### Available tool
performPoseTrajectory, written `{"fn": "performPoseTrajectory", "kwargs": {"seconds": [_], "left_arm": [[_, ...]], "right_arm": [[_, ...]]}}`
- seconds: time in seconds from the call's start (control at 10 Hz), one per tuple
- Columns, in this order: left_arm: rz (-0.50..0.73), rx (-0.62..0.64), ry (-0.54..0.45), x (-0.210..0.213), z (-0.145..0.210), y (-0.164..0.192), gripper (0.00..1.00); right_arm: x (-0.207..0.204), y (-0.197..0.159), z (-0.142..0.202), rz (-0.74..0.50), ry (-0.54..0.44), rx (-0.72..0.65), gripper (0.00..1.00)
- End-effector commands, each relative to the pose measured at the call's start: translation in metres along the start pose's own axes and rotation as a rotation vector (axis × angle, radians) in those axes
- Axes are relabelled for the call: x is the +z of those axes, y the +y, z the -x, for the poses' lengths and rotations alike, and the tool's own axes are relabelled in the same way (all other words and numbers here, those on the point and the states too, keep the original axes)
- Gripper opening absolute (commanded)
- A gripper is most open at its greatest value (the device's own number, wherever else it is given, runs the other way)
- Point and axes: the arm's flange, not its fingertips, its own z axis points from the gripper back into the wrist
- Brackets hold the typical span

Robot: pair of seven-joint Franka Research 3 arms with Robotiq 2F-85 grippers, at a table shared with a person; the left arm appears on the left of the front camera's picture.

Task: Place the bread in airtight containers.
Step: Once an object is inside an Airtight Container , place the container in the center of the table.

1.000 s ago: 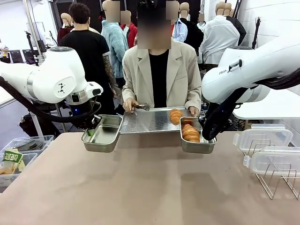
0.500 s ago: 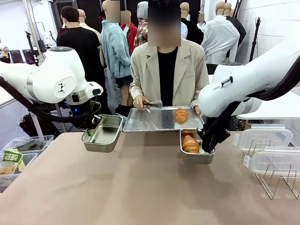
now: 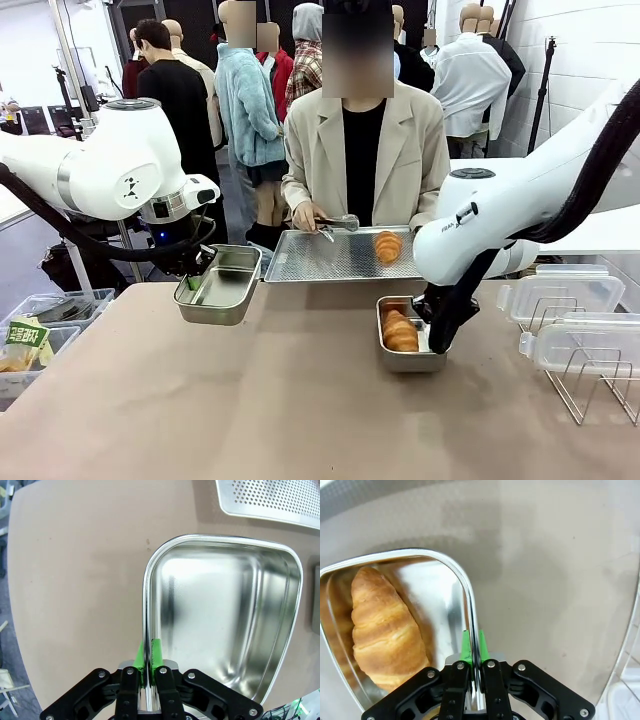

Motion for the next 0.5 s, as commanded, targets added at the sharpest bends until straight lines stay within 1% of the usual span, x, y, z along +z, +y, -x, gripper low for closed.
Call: {"fn": "performPoseTrajectory", "kwargs": {"seconds": [0.0,0.1,0.2,0.4], "left_arm": [[0.006,-0.010,-0.020,0.001,-0.001,0.003,0.00],[0.006,-0.010,-0.020,0.001,-0.001,0.003,0.00],[0.006,-0.010,-0.020,0.001,-0.001,0.003,0.00],[0.006,-0.010,-0.020,0.001,-0.001,0.003,0.00]], "right_arm": [[-0.011,0.002,-0.003,0.008,-0.010,-0.030,0.00],[-0.013,0.000,-0.003,0.019,-0.009,-0.034,0.00],[-0.008,0.000,0.000,0.022,-0.023,-0.031,0.15],[0.006,-0.001,0.001,0.019,-0.042,-0.019,0.54]]}}
